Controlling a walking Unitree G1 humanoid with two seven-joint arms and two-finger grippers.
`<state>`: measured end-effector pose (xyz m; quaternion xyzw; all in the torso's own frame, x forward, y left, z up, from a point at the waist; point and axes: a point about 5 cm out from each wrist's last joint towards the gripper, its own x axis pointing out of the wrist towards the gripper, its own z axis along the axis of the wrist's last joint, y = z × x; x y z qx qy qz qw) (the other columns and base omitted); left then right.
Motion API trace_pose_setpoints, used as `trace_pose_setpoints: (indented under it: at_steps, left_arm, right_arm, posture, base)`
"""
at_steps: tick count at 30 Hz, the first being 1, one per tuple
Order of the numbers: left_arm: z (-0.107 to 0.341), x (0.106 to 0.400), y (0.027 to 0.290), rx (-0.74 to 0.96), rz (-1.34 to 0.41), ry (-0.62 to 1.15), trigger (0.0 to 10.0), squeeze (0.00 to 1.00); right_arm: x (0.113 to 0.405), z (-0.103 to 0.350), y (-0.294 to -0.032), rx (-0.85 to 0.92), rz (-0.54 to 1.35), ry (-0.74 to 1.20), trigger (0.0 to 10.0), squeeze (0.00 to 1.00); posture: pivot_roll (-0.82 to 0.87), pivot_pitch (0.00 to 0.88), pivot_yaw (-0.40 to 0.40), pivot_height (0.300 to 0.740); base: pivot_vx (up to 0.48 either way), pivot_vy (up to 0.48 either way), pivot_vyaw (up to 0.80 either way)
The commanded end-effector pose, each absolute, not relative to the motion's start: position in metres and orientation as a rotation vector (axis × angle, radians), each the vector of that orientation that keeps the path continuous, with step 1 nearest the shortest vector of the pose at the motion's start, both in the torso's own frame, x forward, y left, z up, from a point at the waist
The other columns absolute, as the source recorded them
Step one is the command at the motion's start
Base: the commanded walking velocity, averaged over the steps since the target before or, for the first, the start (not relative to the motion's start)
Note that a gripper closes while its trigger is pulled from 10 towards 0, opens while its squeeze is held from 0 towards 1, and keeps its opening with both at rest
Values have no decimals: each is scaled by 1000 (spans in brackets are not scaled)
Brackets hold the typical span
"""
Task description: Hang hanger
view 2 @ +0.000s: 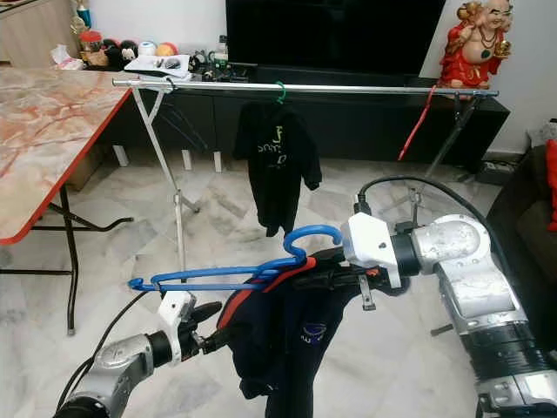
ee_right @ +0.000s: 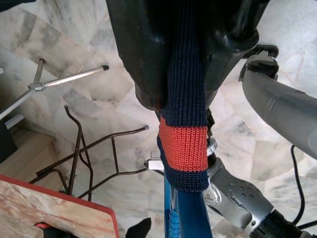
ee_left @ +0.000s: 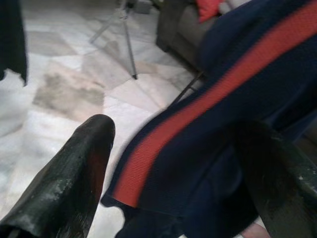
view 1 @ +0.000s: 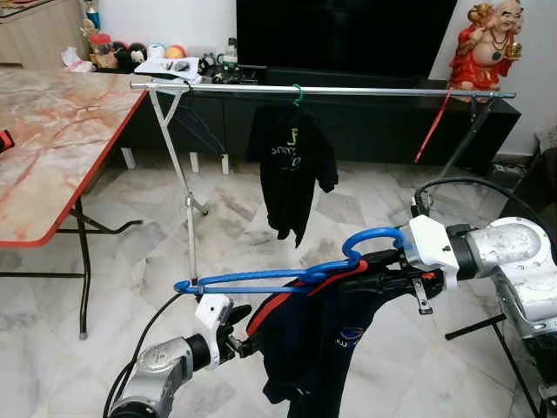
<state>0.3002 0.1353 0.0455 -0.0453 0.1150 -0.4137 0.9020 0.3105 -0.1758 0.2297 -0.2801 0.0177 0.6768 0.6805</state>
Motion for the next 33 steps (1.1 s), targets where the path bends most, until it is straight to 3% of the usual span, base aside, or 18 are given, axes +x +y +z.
trace_pose_setpoints:
  at_steps: [1,19,20,21,22,23,27,28,30,31,32,33]
  left_arm:
    - [43,298,133,-50,-922,267,10000,0]
    - [37,287,138,44,-1063,325,10000,0]
    - [36,286,138,44,-1062,330,8824,0]
    - [35,286,138,43,-1061,334,8824,0]
    - [34,286,138,36,-1054,338,5725,0]
    - [33,285,138,30,-1049,340,4745,0]
    - [30,284,138,19,-1044,360,4314,0]
    - [28,283,138,11,-1036,371,3020,0]
    - [26,283,137,0,-1025,382,3020,0]
    - [24,282,136,-13,-1019,387,2549,0]
    - [23,282,135,-23,-1015,391,667,0]
    - [23,282,134,-27,-1014,393,627,0]
  right_arm:
    - [307,240,-178,-656,1521,4,0,0]
    - [310,234,-182,-667,1499,44,0,0]
    - [310,234,-181,-668,1499,43,0,0]
    - [310,234,-181,-668,1498,42,0,0]
    - [310,235,-181,-669,1498,40,0,0]
    - [310,235,-181,-670,1497,39,0,0]
    - [311,237,-181,-675,1493,35,0,0]
    - [311,238,-181,-676,1490,31,0,0]
    - [312,239,-181,-677,1486,26,0,0]
    - [312,239,-181,-678,1484,24,0,0]
    - [312,239,-181,-678,1484,23,0,0]
    - [312,240,-181,-679,1483,22,0,0]
  posture:
    - [26,57,-72,740]
    - [31,54,-74,740]
    - [31,54,-74,740]
    - [27,53,-74,740]
    - [27,53,-74,740]
    - [27,52,-74,740]
    - [24,51,-74,740]
    - [24,51,-74,740]
    - [20,48,-72,740]
    - [20,48,-72,740]
    - [18,46,-73,740]
    - [19,45,-73,740]
  base:
    - [0,0,0]
    - [0,0,0]
    - [0,0,0]
    - [0,0,0]
    - [0,0,0]
    - [0,0,0]
    - [0,0,0]
    - [0,0,0]
    - [0,0,0]
    - [0,0,0]
    - [0,0,0]
    - [0,0,0]
